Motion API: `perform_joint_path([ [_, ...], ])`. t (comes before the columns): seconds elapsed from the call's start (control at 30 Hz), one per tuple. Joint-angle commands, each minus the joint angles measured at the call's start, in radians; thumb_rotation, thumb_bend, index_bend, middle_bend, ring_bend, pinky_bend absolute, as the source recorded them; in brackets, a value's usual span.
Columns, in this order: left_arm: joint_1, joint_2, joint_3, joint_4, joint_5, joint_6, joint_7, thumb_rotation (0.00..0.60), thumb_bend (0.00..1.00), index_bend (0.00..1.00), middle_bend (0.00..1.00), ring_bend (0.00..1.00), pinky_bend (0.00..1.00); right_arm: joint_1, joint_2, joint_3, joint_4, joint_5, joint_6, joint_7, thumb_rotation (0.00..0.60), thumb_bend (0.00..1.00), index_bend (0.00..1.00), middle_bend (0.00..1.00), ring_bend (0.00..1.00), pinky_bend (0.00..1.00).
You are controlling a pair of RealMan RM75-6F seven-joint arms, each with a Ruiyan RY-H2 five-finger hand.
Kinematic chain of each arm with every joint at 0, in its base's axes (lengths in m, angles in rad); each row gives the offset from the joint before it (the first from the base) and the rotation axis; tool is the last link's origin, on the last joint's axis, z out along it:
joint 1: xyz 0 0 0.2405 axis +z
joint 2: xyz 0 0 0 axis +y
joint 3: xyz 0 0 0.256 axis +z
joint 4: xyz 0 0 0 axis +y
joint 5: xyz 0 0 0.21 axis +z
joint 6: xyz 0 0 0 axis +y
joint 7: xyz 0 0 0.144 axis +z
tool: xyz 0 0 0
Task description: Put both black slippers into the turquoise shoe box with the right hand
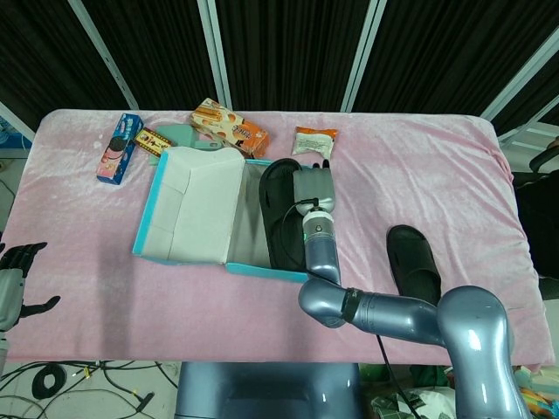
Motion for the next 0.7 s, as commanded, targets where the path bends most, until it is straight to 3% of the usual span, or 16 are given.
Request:
perform_joint_path([
  [0.03, 0.000, -0.001, -0.001, 0.001, -0.001, -0.001, -0.001, 0.600, 0.00, 0.17, 0.18, 0.12, 0.04, -0.002, 0.008, -0.001, -0.005, -0.002, -0.008, -0.011, 0.600, 0.17, 0.21, 0.26, 0.13, 0.13],
  [0.3, 0.000, -0.002, 0.000, 0.001, 0.001, 0.001, -0.003, 0.600, 0.00, 0.17, 0.18, 0.12, 0.04, -0.009, 0.018, 0.002, -0.030, -0.009, -0.006, -0.018, 0.600, 0.02, 0.00, 0.10, 0.02, 0.11],
  [0.63, 0.003, -0.003, 0.003, 0.004, 0.003, 0.004, -0.008, 0.600, 0.00, 0.16, 0.18, 0.12, 0.04, -0.015, 0.064, 0.005, -0.096, 0.004, -0.002, -0.054, 0.600, 0.00, 0.00, 0.05, 0.00, 0.10],
  [0.7, 0.002, -0.001, 0.002, 0.002, 0.005, 0.004, -0.009, 0.600, 0.00, 0.16, 0.18, 0.12, 0.04, -0.020, 0.095, 0.005, -0.134, 0.015, -0.016, -0.068, 0.600, 0.04, 0.00, 0.05, 0.00, 0.10],
])
